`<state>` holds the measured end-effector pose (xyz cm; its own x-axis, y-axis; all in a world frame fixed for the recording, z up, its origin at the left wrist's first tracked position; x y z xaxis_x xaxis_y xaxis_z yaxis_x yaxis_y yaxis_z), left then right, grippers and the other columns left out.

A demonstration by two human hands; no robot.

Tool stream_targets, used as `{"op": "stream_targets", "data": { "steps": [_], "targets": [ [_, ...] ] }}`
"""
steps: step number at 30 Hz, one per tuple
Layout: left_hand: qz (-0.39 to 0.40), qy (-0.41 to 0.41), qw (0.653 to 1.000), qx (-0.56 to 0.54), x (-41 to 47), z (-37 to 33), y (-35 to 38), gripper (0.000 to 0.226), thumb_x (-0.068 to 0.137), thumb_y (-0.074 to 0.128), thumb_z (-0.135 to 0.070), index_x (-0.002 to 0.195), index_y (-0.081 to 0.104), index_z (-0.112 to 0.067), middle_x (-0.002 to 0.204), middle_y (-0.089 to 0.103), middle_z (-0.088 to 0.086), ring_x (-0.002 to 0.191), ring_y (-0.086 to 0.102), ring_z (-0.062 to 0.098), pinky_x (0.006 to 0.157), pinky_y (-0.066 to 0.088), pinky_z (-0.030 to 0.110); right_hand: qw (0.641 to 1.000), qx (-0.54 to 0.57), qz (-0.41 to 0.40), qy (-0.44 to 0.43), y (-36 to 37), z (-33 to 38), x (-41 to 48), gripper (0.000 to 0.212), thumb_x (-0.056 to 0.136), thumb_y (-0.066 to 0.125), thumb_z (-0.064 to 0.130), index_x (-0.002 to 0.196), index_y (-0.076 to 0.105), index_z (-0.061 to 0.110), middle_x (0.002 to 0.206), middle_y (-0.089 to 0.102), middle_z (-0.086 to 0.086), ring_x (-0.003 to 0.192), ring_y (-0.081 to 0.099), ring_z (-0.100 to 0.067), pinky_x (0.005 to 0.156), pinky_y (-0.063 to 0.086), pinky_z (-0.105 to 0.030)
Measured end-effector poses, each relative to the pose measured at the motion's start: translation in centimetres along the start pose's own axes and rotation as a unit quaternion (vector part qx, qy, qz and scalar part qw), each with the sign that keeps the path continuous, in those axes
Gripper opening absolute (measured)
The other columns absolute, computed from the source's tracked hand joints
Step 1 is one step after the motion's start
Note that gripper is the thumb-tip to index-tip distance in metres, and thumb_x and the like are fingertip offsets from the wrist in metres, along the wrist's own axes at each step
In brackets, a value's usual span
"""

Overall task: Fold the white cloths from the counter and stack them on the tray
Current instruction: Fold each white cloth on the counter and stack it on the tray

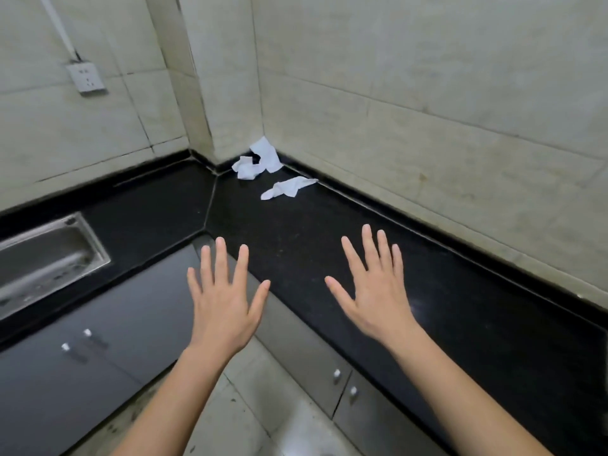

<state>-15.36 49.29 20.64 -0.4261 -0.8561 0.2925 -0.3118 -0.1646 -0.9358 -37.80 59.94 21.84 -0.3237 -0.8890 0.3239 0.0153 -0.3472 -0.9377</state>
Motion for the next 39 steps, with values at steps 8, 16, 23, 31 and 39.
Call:
{"op": "stream_targets", "data": {
  "steps": [8,16,23,31,39],
  "targets": [
    [0.019,0.024,0.999,0.039,12.2,5.8,5.8,0.073,0.096,0.023,-0.061,0.156,0.025,-0.019,0.165,0.005,0.016,0.151,0.004,0.037,0.116,0.019,0.063,1.0,0.019,0.012,0.005,8.8,2.4,13.6,0.075,0.097,0.026,0.066,0.158,0.023,0.023,0.167,0.0,-0.013,0.154,-0.005,-0.033,0.124,0.002,-0.051],
    [0.039,0.067,0.995,0.069,29.8,8.3,7.8,0.072,0.095,0.027,-0.059,0.152,0.035,-0.016,0.162,0.016,0.019,0.149,0.015,0.039,0.113,0.027,0.063,0.998,0.05,0.029,0.034,13.2,2.9,30.2,0.075,0.098,0.024,0.064,0.158,0.022,0.02,0.167,0.004,-0.014,0.154,-0.004,-0.034,0.123,0.004,-0.049],
    [0.105,0.063,0.991,0.047,37.9,10.4,12.0,0.074,0.094,0.023,-0.061,0.151,0.036,-0.016,0.162,0.018,0.018,0.15,0.015,0.037,0.114,0.026,0.057,0.993,0.056,0.095,0.044,18.9,3.5,37.6,0.07,0.1,0.026,0.06,0.157,0.024,0.019,0.167,0.008,-0.013,0.154,0.001,-0.033,0.123,0.005,-0.047],
    [0.295,0.202,0.934,0.028,45.9,12.3,24.8,0.071,0.1,0.028,-0.058,0.157,0.014,-0.02,0.165,-0.009,0.008,0.153,-0.007,0.026,0.122,0.017,0.046,0.962,0.055,0.237,0.127,30.2,3.1,42.4,0.068,0.103,0.033,0.053,0.159,0.014,0.021,0.168,0.0,-0.007,0.154,-0.004,-0.027,0.125,0.003,-0.045],
    [0.385,0.337,0.859,0.007,53.0,14.4,33.7,0.066,0.102,0.033,-0.05,0.157,0.016,-0.018,0.166,-0.004,0.008,0.152,-0.006,0.024,0.121,0.018,0.043,0.916,0.072,0.306,0.248,39.0,4.0,47.2,0.065,0.103,0.041,0.042,0.159,0.018,0.018,0.167,0.004,-0.011,0.154,0.002,-0.029,0.124,0.008,-0.045]
  ]
}}
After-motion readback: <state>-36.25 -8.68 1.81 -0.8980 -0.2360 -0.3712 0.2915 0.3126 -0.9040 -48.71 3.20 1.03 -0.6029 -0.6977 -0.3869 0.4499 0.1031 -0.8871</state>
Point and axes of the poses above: each hand's wrist, its own x-axis towards the middle knuckle, its own y-axis out of the palm, z = x × y, the point moved 9 cm from there along x, towards the middle knuckle
